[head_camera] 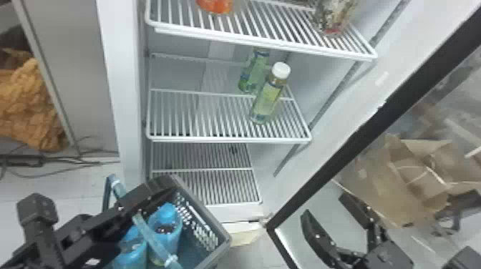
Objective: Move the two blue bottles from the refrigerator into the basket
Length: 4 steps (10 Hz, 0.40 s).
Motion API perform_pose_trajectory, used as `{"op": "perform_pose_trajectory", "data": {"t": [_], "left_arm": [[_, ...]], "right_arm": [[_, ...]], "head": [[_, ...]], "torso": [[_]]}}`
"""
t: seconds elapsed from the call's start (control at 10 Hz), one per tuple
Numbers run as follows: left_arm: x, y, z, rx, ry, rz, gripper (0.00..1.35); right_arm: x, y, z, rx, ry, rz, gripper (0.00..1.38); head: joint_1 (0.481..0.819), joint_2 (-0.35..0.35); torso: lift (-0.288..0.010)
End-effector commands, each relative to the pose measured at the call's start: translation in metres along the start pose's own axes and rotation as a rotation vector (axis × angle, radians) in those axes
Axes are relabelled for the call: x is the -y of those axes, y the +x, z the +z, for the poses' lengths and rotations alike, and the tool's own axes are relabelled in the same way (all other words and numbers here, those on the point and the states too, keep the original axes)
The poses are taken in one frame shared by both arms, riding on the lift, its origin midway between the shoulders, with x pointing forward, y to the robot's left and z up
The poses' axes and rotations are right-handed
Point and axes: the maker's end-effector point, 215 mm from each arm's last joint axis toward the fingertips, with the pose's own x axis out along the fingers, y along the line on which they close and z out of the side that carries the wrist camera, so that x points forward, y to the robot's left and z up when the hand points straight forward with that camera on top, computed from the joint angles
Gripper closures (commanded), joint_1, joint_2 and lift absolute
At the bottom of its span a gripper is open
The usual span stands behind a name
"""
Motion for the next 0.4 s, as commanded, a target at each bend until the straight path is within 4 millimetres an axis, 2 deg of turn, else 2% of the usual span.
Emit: {"op": "perform_pose_trajectory", "data": {"t": [0.0, 0.3], "left_arm": [[0.0, 0.0, 0.0, 0.0, 0.0, 0.0, 1.2], [-0.0015, -0.0018, -0.0012, 0.001, -0.003, 0.004, 1.2]], "right_arm": [[0.0004, 0.0005, -0.0008, 0.0, 0.002, 0.0, 0.17], [-0.0006, 0.0024, -0.0037, -0.002, 0.005, 0.009, 0.17]], "head": [[0.695, -0.35], [0.695, -0.35]], "torso": [[-0.22], [-0.22]]}}
